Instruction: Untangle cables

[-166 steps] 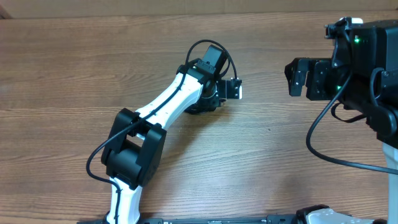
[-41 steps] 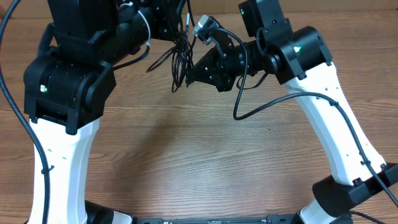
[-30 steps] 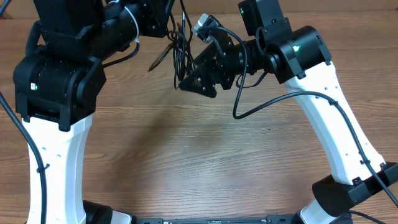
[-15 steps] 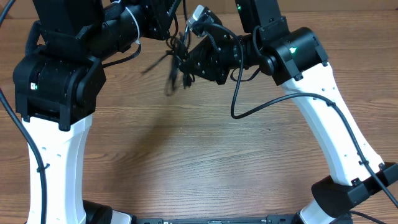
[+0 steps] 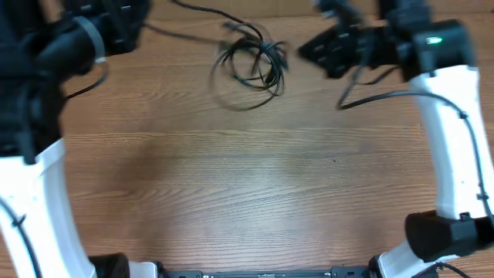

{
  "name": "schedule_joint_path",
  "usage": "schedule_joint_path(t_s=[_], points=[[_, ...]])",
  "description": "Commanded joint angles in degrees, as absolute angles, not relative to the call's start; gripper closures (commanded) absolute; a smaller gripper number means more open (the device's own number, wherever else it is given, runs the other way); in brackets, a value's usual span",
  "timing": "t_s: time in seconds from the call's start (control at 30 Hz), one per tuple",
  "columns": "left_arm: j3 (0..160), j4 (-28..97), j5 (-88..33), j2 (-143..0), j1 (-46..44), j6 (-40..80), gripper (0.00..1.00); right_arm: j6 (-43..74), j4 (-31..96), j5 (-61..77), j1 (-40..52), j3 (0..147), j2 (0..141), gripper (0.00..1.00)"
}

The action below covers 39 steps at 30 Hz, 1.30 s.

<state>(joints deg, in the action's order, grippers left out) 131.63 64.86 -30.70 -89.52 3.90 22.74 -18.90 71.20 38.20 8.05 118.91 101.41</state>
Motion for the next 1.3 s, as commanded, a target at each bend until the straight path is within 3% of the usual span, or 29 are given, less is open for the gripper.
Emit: schedule_joint_path(t_s=[0.0,0.17,0.33,0.37,0.43,0.47,0.5,0.53,0.87,1.27], points=[[132.7,66.6,-32.7,-83.3,11.7,18.5,0.96,-14.9,71.5,36.1,-1.8,119.2,98.4,0.96],[132.6,68.6,-34.9,-83.3,13.8,18.0,0.96,-15.0,72.8,44.1,-6.9,119.2,98.4,0.96],[132.6,65.5,-39.0,-86.0,8.2,18.0,0.96,-15.0,73.5,43.5,-0.1,119.2,98.3,0.96],[132.6,64.6,-39.0,-86.7,6.5,18.0,0.96,-15.0,73.6,42.4,1.7,119.2,98.3,0.91],[132.6,63.1,-39.0,-87.7,2.9,18.0,0.96,-15.0,73.7,39.7,4.8,119.2,98.3,0.68],[132.6,62.5,-38.9,-88.1,0.9,17.9,0.96,-15.0,73.7,38.4,6.2,119.2,98.3,0.46],[132.6,61.7,-38.7,-88.7,-1.1,17.2,0.96,-15.0,73.7,37.6,6.9,119.2,98.3,0.14],[132.6,61.4,-38.2,-89.0,-2.4,16.5,0.96,-15.0,73.7,37.0,7.4,119.3,98.3,0.07],[132.7,59.5,-29.4,-89.9,-7.4,11.9,0.96,-17.3,79.2,37.4,9.2,119.3,97.3,0.05],[132.7,52.6,-29.6,-89.7,-7.9,21.5,0.96,-21.3,78.6,37.5,18.0,119.3,97.3,0.16]])
